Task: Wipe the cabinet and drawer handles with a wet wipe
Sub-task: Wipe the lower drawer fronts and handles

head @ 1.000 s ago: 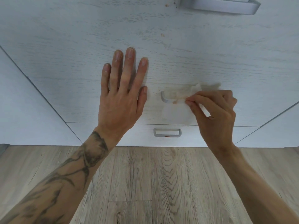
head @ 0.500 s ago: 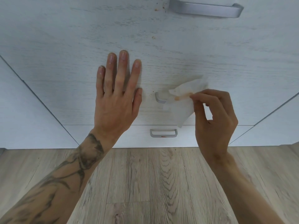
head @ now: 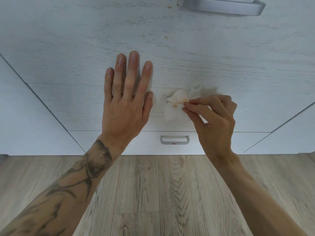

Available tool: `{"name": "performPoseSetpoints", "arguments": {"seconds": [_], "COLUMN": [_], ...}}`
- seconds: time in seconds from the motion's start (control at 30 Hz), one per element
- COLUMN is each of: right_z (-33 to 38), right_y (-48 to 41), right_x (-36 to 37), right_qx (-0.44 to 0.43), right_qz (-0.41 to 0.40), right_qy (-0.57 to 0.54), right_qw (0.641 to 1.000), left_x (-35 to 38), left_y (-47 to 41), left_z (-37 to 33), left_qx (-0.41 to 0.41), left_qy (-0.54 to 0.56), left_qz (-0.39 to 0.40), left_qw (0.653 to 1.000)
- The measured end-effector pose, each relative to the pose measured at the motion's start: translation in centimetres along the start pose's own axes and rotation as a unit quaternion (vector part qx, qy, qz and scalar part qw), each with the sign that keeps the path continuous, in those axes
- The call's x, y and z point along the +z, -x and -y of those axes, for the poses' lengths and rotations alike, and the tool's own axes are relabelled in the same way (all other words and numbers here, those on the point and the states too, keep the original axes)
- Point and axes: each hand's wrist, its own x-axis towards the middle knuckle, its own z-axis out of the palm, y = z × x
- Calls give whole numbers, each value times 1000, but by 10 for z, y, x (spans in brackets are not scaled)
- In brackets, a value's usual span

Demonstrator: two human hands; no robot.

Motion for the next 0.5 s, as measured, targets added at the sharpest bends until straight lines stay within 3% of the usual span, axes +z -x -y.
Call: {"name": "performPoseSetpoints", "arguments": {"seconds": [0.23,0.5], "right_z": [-3,11], "right_y": [-3,-10], "right_x": [1,7], "right_qx": [25,46], "right_qz": [17,28], "right_qy": [-64,-50], "right_qw": [997,997], "left_x": [3,8], "left_y": [0,0], "left_z": [-2,-5], "left_qx": [-3,-19], "left_qy": [-9,-31], "left_qz": [-3,-9], "left_qw": [1000,999]}}
